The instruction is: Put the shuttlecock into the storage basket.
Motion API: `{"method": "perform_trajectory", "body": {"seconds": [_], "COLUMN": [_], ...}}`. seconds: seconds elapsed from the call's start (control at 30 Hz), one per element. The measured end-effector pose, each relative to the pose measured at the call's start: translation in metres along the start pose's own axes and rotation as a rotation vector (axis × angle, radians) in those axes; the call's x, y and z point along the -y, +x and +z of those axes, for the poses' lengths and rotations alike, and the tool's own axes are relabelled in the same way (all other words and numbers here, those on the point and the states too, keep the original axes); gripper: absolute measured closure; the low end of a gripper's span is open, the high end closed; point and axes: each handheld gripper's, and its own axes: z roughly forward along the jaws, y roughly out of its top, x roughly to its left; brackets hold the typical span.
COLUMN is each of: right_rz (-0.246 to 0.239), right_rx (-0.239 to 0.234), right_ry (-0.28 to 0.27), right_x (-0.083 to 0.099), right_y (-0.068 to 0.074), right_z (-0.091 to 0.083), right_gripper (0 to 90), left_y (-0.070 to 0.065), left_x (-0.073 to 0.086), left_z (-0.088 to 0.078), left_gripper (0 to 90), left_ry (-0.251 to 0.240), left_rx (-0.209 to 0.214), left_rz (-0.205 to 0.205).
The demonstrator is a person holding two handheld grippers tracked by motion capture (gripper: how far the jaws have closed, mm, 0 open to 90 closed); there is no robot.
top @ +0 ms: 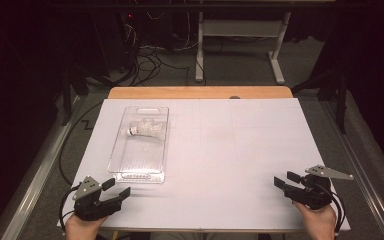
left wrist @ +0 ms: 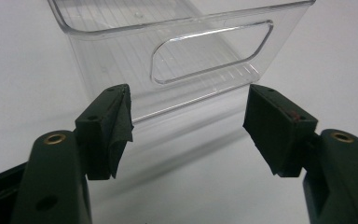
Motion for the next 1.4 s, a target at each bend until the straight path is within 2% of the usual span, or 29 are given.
{"method": "perform_trajectory", "body": {"seconds": [0.23,0.33,0.9,1.4], "right_rz": [0.007,0.022,0.041,0.061], "right_rx": [0.006,-0.010,0.022,0.021], "right_ry": [-0.009,-0.019,-0.050,-0.071], "right_x": [0.005,0.007,0.019,0.028], "right_y": [-0.002,-0.005,-0.014,-0.017], "right_z": [-0.004,-0.005,-0.014,-0.019], "right_gripper": [40.7,40.7,40.2,39.7], "left_y": [0.000,0.000,0.000,0.000], "left_x": [0.000,0.000,0.000,0.000], "left_z": [0.000,0.000,0.000,0.000], "left_gripper": [33.2,33.2,33.3,33.3], "left_ry": [0.000,0.001,-0.001,0.000], "left_rx": [0.001,0.001,0.001,0.000], "left_rz": [0.000,-0.001,-0.002,-0.004]}}
